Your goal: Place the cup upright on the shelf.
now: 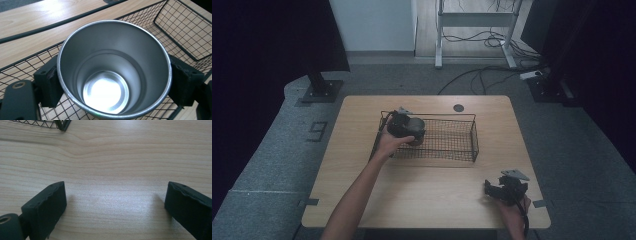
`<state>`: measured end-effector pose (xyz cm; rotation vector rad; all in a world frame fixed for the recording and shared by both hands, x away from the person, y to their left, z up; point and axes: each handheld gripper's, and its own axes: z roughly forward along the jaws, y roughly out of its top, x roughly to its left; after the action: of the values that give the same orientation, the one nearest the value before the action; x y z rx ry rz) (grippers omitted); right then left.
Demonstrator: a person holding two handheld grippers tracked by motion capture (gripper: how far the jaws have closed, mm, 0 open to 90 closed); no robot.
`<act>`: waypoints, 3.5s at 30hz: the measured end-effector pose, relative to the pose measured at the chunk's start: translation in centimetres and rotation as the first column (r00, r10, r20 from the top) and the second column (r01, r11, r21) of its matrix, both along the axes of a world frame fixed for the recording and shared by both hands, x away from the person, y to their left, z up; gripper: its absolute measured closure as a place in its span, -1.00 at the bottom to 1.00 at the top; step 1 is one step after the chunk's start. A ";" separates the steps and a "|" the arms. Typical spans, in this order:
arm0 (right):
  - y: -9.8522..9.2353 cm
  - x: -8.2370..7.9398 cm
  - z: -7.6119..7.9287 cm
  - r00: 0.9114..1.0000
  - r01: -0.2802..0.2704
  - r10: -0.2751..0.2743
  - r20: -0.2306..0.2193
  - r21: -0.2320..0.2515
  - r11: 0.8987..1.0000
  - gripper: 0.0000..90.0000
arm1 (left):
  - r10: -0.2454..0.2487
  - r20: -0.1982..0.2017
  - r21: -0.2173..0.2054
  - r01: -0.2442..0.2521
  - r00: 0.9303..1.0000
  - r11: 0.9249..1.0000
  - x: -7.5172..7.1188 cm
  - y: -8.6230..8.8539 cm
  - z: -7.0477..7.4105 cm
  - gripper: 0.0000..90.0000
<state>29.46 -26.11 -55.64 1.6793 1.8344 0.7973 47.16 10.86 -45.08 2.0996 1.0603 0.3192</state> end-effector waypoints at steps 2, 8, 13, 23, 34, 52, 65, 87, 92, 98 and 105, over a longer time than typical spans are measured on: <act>0.0 0.0 0.0 1.000 0.000 0.000 0.000 0.000 1.000 -0.91 | 0.001 -0.008 0.011 -0.001 1.000 1.000 0.2 0.0 -0.3 -0.66; 0.0 0.0 0.0 1.000 0.000 0.000 0.001 0.000 1.000 -0.91 | -0.001 -0.030 0.013 0.002 1.000 1.000 0.5 -0.1 -1.0 -0.66; 0.0 0.0 0.0 1.000 0.000 0.000 0.001 0.000 1.000 -0.91 | 0.003 -0.047 0.021 -0.002 0.999 1.000 0.8 -0.3 -1.6 -0.66; 0.0 0.0 0.0 1.000 0.000 0.000 0.001 0.000 1.000 -0.91 | 0.025 -0.083 0.032 -0.022 0.996 0.999 1.1 -0.7 -2.1 -0.66; 0.0 0.0 0.0 1.000 0.000 0.000 0.001 0.000 1.000 -0.91 | 0.044 -0.098 0.069 -0.037 0.994 0.997 1.2 -0.7 -2.7 -0.67; 0.0 0.0 0.0 1.000 -0.001 0.001 0.001 0.000 1.000 -0.91 | 0.086 -0.102 0.057 -0.081 0.991 0.995 1.2 -0.4 -2.3 -0.81; 0.0 -0.1 0.0 1.000 -0.003 0.003 0.000 0.002 1.000 -0.91 | 0.052 -0.003 -0.020 -0.052 0.999 0.998 -1.3 0.9 0.7 -0.82; 0.0 -0.1 0.0 1.000 -0.002 0.002 -0.001 0.003 1.000 -0.91 | -0.014 0.060 -0.148 0.023 0.998 0.989 -9.6 7.2 0.6 -0.74; 0.0 -0.1 0.0 1.000 -0.002 0.002 -0.001 0.003 1.000 -0.91 | -0.022 0.071 -0.137 0.031 0.997 0.990 -11.9 8.4 -0.6 -0.73; 0.0 -0.2 0.0 1.000 0.001 -0.001 -0.002 0.003 1.000 -0.90 | -0.019 0.070 -0.129 0.028 0.997 0.991 -14.6 9.7 -2.5 -0.74; 0.0 -0.2 0.0 1.000 0.001 -0.001 -0.001 0.003 1.000 -0.90 | -0.022 0.033 -0.130 0.026 0.999 0.991 -15.7 10.7 -4.8 -0.73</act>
<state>29.30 -26.13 -55.60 1.6831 1.8338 0.7987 31.42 21.61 -49.91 1.9834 1.0093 0.2626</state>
